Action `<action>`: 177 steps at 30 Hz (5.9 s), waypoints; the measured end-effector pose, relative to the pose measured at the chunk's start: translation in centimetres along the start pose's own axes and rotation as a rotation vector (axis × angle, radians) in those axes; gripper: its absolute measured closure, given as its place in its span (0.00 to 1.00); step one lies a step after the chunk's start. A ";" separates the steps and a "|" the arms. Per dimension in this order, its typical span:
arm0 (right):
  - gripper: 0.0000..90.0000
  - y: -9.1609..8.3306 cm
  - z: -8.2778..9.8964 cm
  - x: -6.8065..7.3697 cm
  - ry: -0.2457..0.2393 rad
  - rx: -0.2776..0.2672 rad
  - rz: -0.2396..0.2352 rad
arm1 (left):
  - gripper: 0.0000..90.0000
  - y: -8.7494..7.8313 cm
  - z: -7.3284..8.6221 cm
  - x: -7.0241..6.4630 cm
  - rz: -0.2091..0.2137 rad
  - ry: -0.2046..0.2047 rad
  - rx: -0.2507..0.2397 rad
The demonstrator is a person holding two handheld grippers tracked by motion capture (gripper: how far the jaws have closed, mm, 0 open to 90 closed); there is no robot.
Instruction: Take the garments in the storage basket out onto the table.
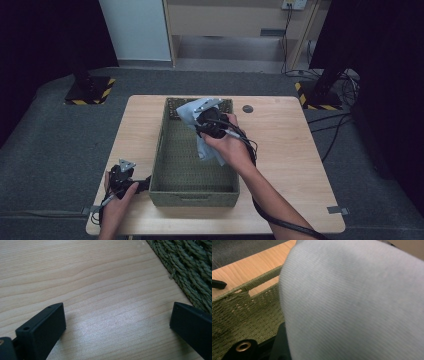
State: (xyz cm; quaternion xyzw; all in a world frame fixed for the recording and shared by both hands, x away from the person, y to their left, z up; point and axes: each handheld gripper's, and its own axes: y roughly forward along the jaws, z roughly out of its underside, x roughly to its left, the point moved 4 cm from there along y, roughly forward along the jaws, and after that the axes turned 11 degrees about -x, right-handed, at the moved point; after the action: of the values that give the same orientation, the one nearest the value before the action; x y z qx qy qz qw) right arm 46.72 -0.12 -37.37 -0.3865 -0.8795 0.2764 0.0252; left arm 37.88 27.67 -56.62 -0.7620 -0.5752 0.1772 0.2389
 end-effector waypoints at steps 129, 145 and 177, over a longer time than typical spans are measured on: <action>0.67 -5.6 13.9 -13.5 0.188 0.065 0.228 | 0.00 0.0 0.0 0.0 -0.001 0.000 0.000; 0.67 -2.6 14.2 -15.4 0.193 0.091 0.237 | 0.00 0.0 0.0 0.0 -0.001 0.000 0.000; 0.67 2.5 18.0 -17.2 0.247 0.174 0.227 | 0.00 0.0 0.0 0.0 -0.001 -0.001 -0.001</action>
State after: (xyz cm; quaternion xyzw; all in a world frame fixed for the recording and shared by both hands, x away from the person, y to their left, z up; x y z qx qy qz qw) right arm 55.77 -19.08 -50.96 -0.5107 -0.7932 0.3029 0.1350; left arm 37.88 27.67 -56.62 -0.7618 -0.5756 0.1772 0.2385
